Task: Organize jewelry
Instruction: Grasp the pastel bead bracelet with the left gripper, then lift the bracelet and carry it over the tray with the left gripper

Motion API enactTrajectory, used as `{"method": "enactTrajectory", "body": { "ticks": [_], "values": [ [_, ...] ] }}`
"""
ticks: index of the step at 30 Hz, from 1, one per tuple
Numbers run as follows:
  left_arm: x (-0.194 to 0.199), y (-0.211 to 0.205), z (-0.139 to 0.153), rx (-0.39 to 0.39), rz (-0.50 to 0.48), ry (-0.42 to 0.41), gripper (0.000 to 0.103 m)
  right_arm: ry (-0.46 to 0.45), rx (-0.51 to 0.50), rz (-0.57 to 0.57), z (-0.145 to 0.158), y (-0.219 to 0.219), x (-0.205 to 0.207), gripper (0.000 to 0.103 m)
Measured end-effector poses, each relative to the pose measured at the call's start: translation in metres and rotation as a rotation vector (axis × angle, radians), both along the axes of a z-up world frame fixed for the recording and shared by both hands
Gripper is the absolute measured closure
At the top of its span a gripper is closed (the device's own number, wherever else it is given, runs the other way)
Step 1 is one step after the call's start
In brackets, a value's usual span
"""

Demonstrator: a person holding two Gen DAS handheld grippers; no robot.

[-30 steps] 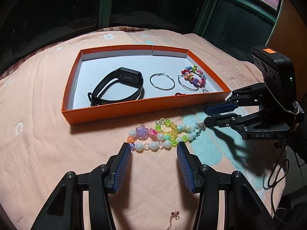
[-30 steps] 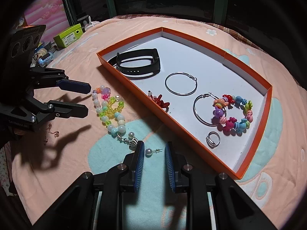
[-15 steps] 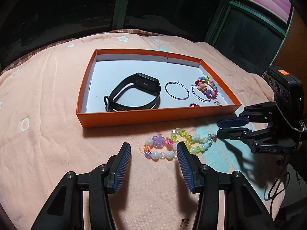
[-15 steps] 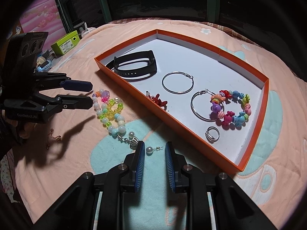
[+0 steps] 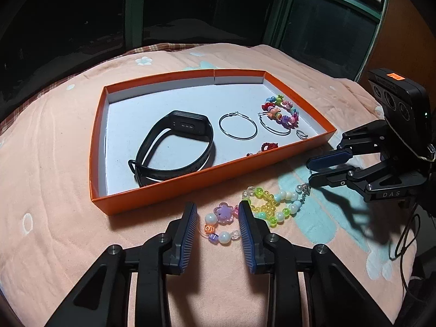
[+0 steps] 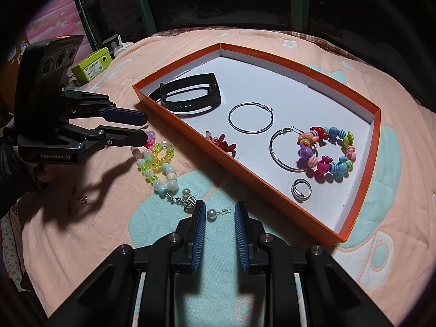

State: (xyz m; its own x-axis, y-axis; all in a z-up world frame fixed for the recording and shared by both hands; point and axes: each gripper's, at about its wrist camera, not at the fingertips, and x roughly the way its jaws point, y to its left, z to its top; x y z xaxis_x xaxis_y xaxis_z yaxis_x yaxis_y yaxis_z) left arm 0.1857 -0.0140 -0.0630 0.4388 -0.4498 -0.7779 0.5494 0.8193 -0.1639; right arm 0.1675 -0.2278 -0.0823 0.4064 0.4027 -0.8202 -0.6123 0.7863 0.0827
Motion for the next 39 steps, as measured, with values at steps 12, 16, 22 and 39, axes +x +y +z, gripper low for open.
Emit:
{"method": "enactTrajectory", "body": {
  "ticks": [12, 16, 22, 39],
  "values": [
    [-0.016, 0.000, -0.006, 0.006, -0.070, 0.006, 0.076, -0.002, -0.006, -0.014, 0.000, 0.002, 0.000, 0.078],
    [-0.012, -0.009, -0.006, 0.059, -0.106, -0.015, 0.076, 0.000, -0.005, -0.018, 0.000, 0.002, 0.000, 0.078],
    [-0.012, -0.020, -0.006, 0.131, -0.162, -0.064, 0.079, 0.002, 0.001, -0.022, 0.000, 0.001, 0.001, 0.078],
    [-0.035, -0.010, 0.062, -0.033, -0.008, -0.179, 0.086, -0.022, 0.037, -0.061, 0.015, -0.008, -0.011, 0.083]
  ]
}}
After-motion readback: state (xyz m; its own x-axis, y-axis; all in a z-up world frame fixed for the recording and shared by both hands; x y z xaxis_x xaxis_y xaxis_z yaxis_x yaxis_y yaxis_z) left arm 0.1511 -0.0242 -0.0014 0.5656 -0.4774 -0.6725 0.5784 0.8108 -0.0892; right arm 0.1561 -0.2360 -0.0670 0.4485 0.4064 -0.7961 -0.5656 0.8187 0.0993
